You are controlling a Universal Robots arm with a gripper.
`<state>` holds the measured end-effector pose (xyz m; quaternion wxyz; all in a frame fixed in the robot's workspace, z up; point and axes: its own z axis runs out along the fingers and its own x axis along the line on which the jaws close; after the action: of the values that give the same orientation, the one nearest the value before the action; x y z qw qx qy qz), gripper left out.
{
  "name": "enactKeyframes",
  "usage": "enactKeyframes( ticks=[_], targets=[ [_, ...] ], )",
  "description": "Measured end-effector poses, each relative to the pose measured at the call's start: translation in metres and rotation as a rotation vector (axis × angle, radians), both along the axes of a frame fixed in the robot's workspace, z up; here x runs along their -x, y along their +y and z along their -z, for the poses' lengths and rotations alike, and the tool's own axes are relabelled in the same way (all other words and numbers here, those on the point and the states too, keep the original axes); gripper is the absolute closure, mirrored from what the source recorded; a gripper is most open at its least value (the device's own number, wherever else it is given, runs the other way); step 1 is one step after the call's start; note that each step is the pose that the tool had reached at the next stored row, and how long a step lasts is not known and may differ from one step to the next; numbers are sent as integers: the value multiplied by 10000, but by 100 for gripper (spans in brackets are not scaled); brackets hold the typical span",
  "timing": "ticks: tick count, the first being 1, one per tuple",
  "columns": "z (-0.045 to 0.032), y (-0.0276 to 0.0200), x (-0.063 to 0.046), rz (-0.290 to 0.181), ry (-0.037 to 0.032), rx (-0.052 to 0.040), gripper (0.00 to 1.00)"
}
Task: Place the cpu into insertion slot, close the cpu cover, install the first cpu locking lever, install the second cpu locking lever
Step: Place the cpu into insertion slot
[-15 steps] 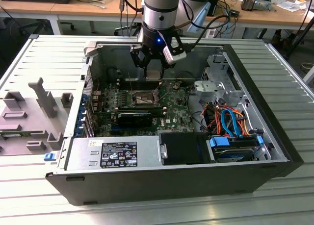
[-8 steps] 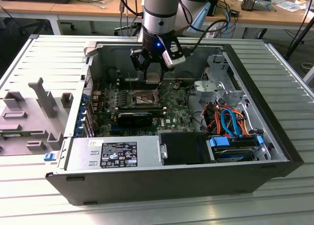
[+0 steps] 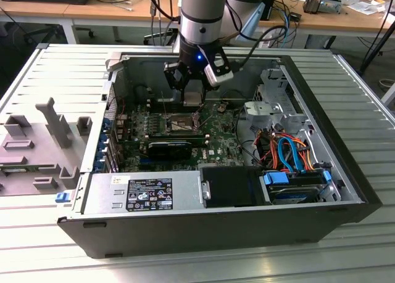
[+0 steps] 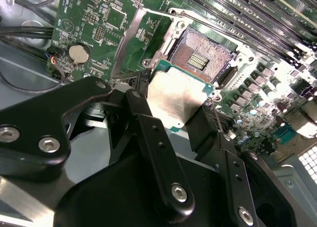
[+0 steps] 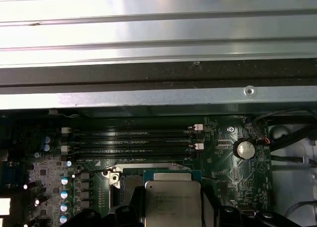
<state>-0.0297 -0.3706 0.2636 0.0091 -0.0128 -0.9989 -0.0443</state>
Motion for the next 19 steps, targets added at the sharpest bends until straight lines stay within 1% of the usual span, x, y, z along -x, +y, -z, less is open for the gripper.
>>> enactKeyframes(
  ticks=[8, 19],
  targets=[
    [0, -2, 0, 18, 1, 1, 45],
    [1, -2, 0, 530, 0, 3, 45]
  ],
)
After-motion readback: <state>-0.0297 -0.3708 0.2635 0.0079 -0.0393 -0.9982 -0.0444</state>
